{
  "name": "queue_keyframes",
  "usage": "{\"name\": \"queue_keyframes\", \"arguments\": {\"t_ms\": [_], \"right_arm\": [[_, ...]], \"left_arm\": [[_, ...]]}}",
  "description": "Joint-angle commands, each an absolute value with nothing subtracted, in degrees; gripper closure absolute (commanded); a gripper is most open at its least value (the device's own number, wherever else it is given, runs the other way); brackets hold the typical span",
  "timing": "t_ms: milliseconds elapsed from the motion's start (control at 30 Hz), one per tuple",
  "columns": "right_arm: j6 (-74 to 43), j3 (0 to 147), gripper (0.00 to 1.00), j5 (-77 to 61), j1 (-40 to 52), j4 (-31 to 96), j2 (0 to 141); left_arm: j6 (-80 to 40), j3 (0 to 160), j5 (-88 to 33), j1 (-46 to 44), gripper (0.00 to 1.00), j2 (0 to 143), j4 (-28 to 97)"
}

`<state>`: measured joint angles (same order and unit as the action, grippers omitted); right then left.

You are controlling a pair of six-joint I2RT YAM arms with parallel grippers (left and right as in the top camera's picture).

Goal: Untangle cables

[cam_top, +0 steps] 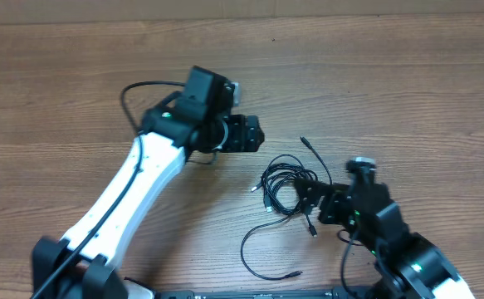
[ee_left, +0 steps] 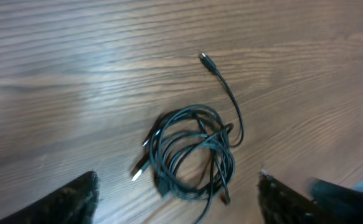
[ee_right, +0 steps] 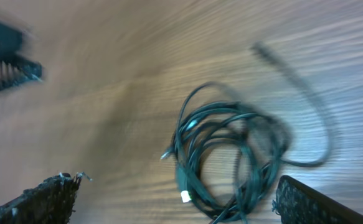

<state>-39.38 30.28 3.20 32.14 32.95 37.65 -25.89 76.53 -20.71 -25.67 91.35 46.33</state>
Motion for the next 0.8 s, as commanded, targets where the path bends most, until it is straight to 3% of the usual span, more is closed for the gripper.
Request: {"name": "queue_keyframes", "arguments": {"t_ms": [0,233,433,533,600,633,667,700,767], "right_arm": [[-44.29,35.22,0.0,13.06,31.64,37.71,33.41],[-49.74,38.96,0.0,19.09,31.64,46.96,31.44],[-49.74,38.96,0.0,19.05,31.64,50.7,31.44],[-49.76,38.96,0.0,19.03,31.64,51.75,31.44],[-49.76,38.96,0.0,19.03,31.64,52.38,31.44],[-49.78,38.96,0.0,19.03,31.64,52.58,31.44],[-50.15,38.96,0.0,18.98,31.64,52.88,31.44],[-51.51,38.96,0.0,19.0,31.64,53.41,31.44],[-53.74,38.96,0.0,18.76,31.64,54.33,31.44]], "left_arm": [[-28.14,76.9,-20.27,-29.08,0.24,95.94,43.4],[-39.35,76.93,-20.58,-37.19,0.29,104.27,37.63],[-41.93,76.93,-20.49,-43.38,0.28,109.73,33.32],[-44.23,76.93,-19.99,-45.25,0.34,112.16,31.99],[-44.91,76.93,-18.44,-46.17,0.46,113.82,31.35],[-45.08,76.93,-17.08,-46.63,0.6,114.96,31.2],[-45.06,76.93,-16.27,-46.89,0.85,116.09,31.2],[-45.04,76.93,-16.08,-46.89,0.95,116.77,31.2],[-44.95,76.93,-15.84,-46.59,0.96,117.14,31.2]]}}
